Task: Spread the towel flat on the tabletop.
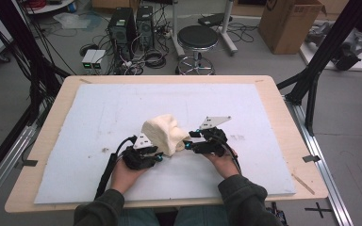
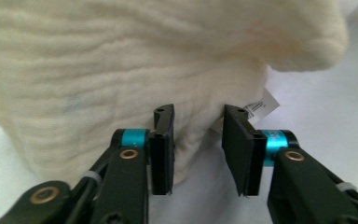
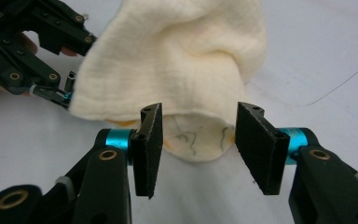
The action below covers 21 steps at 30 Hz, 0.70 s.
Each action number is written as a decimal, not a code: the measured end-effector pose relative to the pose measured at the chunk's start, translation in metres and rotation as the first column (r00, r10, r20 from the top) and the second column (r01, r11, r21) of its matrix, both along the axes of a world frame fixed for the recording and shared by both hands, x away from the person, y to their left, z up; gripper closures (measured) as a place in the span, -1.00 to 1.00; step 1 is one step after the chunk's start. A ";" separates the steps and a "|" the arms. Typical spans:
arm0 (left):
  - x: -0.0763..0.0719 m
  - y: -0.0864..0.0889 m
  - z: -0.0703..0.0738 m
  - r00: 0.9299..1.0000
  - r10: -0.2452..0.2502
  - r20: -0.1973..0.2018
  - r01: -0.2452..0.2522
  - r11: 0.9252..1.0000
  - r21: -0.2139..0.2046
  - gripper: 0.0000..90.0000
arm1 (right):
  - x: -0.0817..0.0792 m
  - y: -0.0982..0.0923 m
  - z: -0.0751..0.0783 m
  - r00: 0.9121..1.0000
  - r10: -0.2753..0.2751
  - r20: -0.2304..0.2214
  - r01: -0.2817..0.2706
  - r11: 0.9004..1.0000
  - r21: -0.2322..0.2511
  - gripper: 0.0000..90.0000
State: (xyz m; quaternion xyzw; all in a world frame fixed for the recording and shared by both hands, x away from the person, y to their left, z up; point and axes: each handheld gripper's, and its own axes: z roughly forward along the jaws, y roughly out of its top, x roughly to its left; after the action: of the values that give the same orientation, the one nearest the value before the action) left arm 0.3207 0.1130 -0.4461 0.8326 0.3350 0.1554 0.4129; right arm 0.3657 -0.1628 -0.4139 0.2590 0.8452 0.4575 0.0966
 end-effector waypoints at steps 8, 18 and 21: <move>0.004 -0.002 0.014 0.998 -0.054 0.022 0.053 0.996 0.068 0.91 | 0.025 0.006 -0.016 0.997 0.017 -0.073 -0.017 1.000 0.001 0.72; -0.011 0.030 0.040 0.993 -0.085 0.085 0.082 0.996 0.045 0.92 | 0.013 -0.003 -0.002 0.996 0.049 -0.070 -0.049 0.999 -0.007 0.89; -0.015 0.043 0.047 0.992 -0.079 0.098 0.077 0.997 0.025 0.92 | 0.007 -0.012 0.009 0.998 0.045 -0.053 -0.046 0.999 -0.004 0.89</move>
State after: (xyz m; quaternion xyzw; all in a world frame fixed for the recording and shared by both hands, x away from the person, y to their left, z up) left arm 0.3060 0.1556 -0.3991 0.8407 0.2797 0.1838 0.4258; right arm 0.3730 -0.1747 -0.4051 0.2514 0.8544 0.4501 0.0644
